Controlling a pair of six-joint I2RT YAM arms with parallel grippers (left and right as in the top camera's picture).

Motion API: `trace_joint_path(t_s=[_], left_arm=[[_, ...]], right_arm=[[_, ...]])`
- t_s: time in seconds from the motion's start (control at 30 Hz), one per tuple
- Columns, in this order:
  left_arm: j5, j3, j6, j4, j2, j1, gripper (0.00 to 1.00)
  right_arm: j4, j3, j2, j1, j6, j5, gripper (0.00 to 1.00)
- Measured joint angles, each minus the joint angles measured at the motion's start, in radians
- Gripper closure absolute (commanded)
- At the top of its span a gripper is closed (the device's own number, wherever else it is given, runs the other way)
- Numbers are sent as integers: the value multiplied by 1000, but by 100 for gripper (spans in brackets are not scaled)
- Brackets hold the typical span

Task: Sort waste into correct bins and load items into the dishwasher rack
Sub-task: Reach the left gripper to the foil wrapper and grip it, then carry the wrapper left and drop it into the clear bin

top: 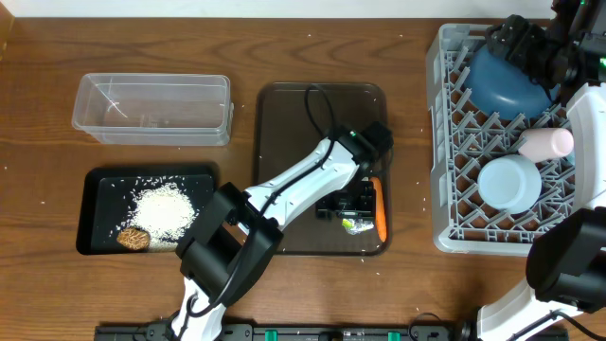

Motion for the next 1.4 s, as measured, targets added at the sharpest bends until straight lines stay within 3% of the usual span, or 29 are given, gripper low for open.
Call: trace_joint_path(t_s=[0.27,0.33,0.43,1.0,1.4], left_arm=[[0,-51,-12,42,0,0,65],[1,-51,-12,41,0,0,81],[1,-51,-16,36,0,0,94],[-10,-32,24,-61,-76,76,94],[-208,-24,24,-108,-265,188,94]], right_arm=[[0,0,0,0,0,0,1],[0,0,0,0,0,0,1],[0,0,0,0,0,0,1],[0,0,0,0,0,0,1],[0,0,0,0,0,0,1]])
